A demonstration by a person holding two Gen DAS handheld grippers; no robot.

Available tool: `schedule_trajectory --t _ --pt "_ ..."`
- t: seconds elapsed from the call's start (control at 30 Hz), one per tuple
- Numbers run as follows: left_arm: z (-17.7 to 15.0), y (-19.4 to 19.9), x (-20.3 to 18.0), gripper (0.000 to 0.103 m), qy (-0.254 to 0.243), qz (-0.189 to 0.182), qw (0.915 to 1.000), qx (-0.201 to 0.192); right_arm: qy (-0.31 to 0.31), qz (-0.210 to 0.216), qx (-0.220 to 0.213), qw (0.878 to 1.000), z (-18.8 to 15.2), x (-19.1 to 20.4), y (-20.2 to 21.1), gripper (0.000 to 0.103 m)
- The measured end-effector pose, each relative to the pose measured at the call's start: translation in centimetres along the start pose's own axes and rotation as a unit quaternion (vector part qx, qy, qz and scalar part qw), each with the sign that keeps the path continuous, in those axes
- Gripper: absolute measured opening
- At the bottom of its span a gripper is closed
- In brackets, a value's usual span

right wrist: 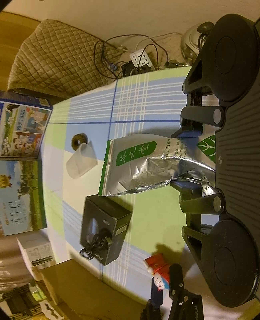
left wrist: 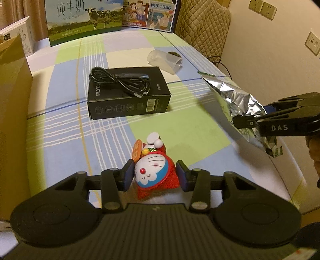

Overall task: Organize objects
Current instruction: 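Carry the Doraemon figure with the left tool while the right tool carries the foil bag to the box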

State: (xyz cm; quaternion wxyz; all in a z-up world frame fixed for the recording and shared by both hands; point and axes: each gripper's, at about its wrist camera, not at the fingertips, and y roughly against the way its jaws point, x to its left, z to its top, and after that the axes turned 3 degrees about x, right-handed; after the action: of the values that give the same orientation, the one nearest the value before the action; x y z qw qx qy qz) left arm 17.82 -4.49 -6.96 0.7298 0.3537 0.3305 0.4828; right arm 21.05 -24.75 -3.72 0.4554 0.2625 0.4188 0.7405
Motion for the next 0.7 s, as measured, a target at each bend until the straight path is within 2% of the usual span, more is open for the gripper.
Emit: schedule_trajectory --t 0.4,0.7 --pt "0.0 6.3 -0.6 0.039 0.010 0.009 0.9991 -0.040 -0.011 0.008 -0.048 0.999 0.2 2.2 6.5 0.038" --pt "-0.6 12.1 -0.4 0.039 0.016 0.018 0.9967 -0.078 -0.006 0.021 -0.085 0.996 0.3 5.8 12.0 0.038"
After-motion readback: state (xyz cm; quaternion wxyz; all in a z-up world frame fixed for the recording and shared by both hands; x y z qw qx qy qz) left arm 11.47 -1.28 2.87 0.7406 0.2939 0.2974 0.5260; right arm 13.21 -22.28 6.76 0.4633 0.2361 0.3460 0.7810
